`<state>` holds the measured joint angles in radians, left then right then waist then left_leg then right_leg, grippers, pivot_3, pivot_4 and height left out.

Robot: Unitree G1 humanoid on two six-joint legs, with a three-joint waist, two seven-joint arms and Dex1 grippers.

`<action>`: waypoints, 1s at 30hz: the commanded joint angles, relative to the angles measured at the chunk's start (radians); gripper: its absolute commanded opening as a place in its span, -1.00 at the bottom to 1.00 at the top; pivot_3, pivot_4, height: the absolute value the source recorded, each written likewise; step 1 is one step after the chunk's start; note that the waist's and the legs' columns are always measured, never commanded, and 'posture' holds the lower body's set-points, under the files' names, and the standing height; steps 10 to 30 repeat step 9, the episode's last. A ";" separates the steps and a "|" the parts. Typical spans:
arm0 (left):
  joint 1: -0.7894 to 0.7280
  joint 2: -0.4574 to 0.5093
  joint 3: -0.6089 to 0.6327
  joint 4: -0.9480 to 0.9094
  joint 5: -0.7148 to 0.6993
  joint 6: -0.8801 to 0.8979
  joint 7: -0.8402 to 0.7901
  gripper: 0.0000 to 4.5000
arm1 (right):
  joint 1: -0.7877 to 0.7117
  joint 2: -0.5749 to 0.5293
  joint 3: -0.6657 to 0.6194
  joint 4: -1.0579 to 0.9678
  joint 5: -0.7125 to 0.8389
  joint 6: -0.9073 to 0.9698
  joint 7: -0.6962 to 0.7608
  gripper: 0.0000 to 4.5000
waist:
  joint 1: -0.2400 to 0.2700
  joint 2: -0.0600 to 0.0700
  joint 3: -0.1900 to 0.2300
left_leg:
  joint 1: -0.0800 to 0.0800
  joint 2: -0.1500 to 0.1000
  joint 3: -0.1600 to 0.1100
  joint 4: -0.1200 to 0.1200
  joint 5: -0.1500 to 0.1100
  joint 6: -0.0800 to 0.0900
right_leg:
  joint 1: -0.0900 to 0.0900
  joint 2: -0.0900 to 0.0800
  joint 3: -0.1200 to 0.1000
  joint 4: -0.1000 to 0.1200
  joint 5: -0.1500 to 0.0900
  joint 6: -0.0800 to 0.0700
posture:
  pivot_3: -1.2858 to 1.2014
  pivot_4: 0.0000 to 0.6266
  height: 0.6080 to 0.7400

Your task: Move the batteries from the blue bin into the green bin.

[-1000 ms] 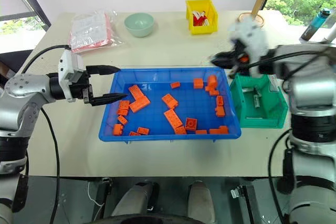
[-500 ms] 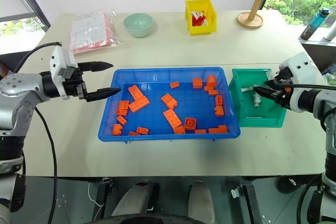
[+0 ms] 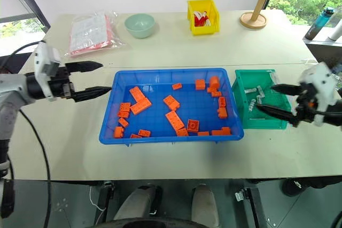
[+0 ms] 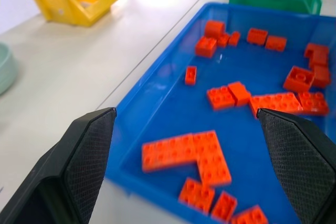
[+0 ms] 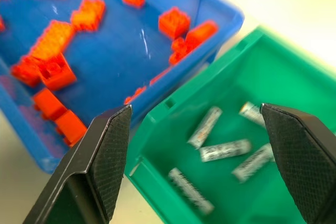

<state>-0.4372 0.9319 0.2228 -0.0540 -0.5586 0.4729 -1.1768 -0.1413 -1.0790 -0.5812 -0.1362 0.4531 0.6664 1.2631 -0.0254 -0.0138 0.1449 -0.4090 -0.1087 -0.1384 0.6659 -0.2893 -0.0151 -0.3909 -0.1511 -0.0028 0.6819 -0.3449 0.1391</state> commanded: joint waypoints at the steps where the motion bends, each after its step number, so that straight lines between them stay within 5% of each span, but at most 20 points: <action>1: 0.019 0.052 0.061 -0.029 -0.013 -0.004 -0.020 1.00 | 0.056 -0.050 -0.038 0.051 0.023 -0.064 0.106 0.78 | 0.006 0.000 0.000 | 0.000 0.000 0.000 0.000 0.000 0.000 | 0.000 0.000 0.000 -0.001 0.000 0.000 | 0.03 -0.52 0.67; 30: 0.101 0.090 0.131 -0.080 -0.028 -0.001 -0.013 1.00 | 0.014 -0.048 0.043 0.122 0.026 -0.138 0.097 0.78 | 0.007 0.000 0.000 | 0.000 0.000 0.000 0.001 0.000 0.000 | 0.001 -0.001 0.000 -0.002 0.000 0.000 | 0.03 -0.52 0.67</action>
